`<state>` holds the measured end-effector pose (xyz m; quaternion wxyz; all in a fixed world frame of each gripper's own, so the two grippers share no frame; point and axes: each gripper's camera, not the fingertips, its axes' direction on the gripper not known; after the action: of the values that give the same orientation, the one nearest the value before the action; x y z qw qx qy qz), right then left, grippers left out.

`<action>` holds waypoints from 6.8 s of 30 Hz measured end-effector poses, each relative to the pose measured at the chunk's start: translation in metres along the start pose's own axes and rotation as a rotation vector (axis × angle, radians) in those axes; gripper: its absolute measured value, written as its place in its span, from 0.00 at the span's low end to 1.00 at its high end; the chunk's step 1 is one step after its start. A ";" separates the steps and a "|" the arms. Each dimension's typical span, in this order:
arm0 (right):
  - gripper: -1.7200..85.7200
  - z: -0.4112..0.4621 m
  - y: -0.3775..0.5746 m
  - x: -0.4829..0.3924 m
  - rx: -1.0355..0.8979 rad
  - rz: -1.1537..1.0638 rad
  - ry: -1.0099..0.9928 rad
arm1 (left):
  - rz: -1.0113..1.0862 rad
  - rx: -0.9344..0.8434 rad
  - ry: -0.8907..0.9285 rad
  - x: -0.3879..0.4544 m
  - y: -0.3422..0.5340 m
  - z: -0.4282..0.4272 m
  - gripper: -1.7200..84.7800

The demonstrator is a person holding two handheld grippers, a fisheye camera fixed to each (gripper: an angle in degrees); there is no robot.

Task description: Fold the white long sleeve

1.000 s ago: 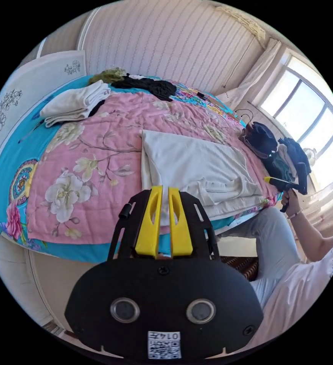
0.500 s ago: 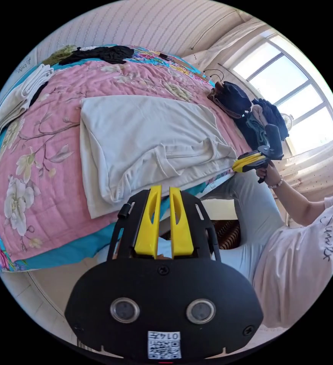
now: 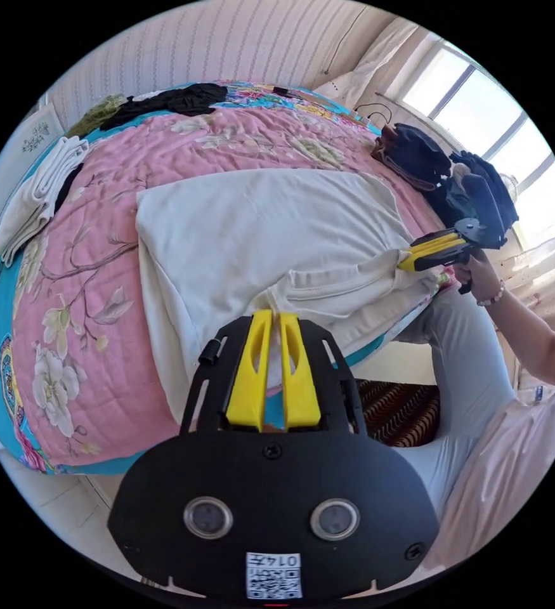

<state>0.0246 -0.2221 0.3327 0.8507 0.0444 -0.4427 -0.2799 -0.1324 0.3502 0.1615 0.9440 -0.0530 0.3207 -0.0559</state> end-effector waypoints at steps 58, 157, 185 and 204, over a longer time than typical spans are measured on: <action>0.03 -0.035 -0.036 0.073 0.259 0.101 0.069 | 0.309 0.352 -0.029 0.202 0.169 0.155 0.03; 0.04 -0.008 -0.340 0.006 0.072 0.055 -0.137 | -0.242 0.500 -0.075 0.049 0.121 -0.009 0.06; 0.20 0.070 -0.456 -0.148 -0.236 -0.268 0.099 | -0.306 0.363 -0.110 -0.028 0.104 -0.059 0.16; 0.04 -0.008 -0.348 -0.203 -0.090 -0.350 -0.046 | -0.181 0.222 -0.085 0.053 0.070 -0.018 0.05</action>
<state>-0.2130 -0.4106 0.0675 0.7798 0.0762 -0.4347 -0.4439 -0.0969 0.4108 0.1062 0.9478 0.0209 0.2664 -0.1738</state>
